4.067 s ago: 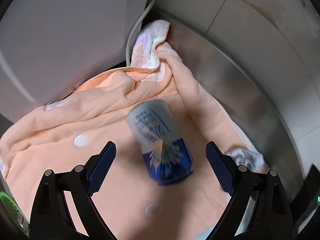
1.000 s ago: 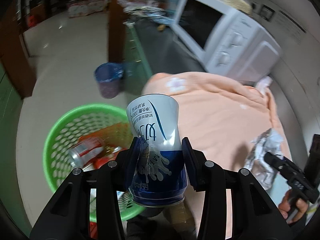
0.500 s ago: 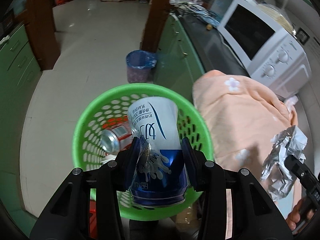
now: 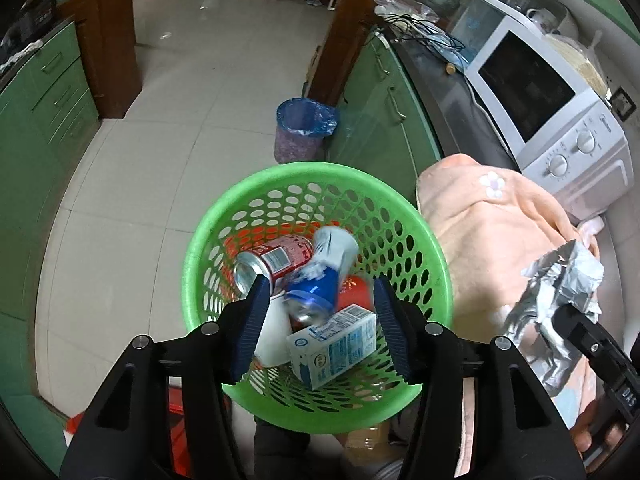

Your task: Collect trash

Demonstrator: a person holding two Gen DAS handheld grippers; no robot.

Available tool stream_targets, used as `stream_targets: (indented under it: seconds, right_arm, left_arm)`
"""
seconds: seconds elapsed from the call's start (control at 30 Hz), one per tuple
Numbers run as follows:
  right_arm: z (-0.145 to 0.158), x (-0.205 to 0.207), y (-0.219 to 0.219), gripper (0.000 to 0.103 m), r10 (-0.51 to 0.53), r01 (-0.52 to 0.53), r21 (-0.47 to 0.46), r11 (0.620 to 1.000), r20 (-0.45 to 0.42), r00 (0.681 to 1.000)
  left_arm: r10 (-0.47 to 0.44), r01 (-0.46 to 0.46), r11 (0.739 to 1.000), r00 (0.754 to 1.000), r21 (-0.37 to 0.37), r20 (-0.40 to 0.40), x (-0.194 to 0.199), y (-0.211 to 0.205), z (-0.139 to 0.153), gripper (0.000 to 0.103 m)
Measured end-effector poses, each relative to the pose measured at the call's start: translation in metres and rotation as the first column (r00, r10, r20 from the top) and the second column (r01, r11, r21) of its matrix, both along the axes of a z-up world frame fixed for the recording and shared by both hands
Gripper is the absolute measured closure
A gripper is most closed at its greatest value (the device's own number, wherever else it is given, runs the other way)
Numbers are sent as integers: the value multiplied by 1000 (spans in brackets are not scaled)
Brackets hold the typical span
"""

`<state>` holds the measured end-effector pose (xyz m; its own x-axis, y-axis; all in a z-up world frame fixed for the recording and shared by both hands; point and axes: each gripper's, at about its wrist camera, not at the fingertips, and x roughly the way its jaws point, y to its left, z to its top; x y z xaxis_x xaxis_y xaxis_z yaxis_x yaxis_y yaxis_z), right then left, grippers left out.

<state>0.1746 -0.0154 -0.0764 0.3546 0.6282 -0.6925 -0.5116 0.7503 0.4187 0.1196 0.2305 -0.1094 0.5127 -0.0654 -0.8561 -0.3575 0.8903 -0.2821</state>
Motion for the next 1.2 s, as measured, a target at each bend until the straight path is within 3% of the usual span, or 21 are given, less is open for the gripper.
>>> stream_targets:
  seconds: [0.17,0.4,1.2]
  right_arm:
    - [-7,3,16,61,19,-20,-2,1000,-21,1000]
    - [-15,2,28,52,33,-33,-3,999,-43,999]
    - [-3,-11,13,31,18,-18,-4,1000,-5,1000]
  left_arm:
    - [15,-15,1000,1000,2,0,-4,2,2,37]
    - [41,-41,999,999,6,9,-10,9,7,29]
    - [22,-24,999,997,23,71,-18,-3,40,23]
